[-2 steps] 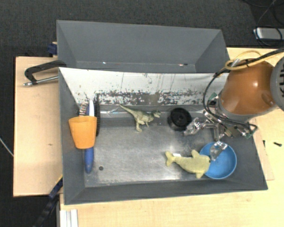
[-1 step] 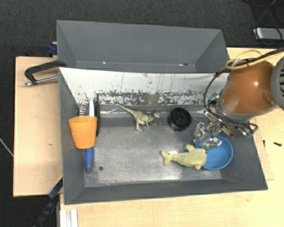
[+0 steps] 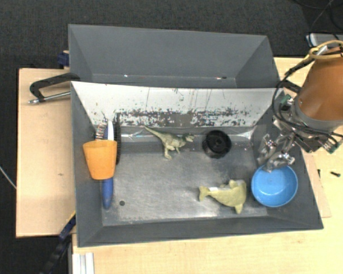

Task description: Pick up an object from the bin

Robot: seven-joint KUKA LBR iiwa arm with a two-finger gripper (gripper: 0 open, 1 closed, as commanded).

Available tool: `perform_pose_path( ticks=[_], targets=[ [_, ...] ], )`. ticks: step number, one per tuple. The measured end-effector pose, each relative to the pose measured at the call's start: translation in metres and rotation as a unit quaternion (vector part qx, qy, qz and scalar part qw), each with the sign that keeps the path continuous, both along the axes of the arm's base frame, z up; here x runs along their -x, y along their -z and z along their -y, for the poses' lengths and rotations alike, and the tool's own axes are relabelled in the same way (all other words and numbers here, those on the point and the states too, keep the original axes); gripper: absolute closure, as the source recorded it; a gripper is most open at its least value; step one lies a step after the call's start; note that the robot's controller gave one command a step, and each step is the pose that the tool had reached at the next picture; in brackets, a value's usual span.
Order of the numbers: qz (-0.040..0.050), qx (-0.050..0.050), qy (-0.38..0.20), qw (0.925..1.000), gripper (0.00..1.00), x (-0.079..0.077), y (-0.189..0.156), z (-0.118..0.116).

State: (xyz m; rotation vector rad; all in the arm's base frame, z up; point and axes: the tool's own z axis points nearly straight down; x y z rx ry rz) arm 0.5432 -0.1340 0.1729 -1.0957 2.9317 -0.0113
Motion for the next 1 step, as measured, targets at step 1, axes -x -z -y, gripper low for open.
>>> perform_pose_path(
  ticks=[1],
  targets=[
    [0.0008, -0.001, 0.005, 1.0, 1.0, 0.0067, -0.0823, -0.011]
  ],
)
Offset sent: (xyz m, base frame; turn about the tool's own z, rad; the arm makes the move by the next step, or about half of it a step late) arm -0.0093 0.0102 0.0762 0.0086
